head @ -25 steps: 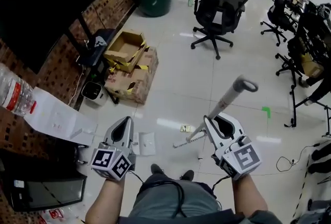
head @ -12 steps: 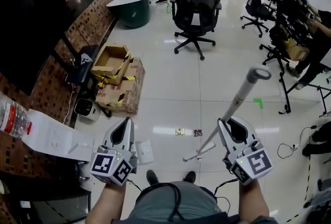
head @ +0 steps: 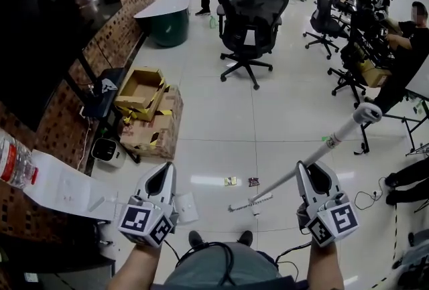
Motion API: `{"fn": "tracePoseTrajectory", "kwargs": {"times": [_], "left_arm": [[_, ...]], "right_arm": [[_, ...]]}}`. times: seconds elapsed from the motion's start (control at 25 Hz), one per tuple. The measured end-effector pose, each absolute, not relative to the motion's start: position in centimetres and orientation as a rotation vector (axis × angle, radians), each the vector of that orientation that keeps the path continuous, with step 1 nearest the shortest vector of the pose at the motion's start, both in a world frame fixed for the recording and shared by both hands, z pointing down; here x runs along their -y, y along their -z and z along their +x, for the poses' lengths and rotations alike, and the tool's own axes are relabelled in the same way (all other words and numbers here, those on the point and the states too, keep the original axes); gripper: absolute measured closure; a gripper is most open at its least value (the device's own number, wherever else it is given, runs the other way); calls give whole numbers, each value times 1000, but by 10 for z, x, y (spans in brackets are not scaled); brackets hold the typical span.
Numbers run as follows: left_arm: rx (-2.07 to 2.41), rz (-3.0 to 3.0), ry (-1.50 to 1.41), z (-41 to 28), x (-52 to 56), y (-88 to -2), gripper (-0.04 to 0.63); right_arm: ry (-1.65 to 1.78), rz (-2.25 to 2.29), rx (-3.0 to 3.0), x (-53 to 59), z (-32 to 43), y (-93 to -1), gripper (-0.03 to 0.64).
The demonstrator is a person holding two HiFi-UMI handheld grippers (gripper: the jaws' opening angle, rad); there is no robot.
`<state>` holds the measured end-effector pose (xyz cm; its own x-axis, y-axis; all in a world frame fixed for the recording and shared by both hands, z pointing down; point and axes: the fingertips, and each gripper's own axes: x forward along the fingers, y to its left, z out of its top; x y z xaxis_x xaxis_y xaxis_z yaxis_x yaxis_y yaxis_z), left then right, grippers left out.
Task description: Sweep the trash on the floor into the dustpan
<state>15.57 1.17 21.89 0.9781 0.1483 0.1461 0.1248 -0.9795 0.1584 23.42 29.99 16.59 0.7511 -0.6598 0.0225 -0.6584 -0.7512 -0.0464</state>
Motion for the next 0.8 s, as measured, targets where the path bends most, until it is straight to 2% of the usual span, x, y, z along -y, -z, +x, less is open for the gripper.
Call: {"fn": "tracePoseTrajectory", "kwargs": {"times": [0.8], "left_arm": [[-186, 2948, -211, 136, -10, -216, 591]], "right_arm": [[47, -2893, -1119, -285, 213, -162, 514]]}}
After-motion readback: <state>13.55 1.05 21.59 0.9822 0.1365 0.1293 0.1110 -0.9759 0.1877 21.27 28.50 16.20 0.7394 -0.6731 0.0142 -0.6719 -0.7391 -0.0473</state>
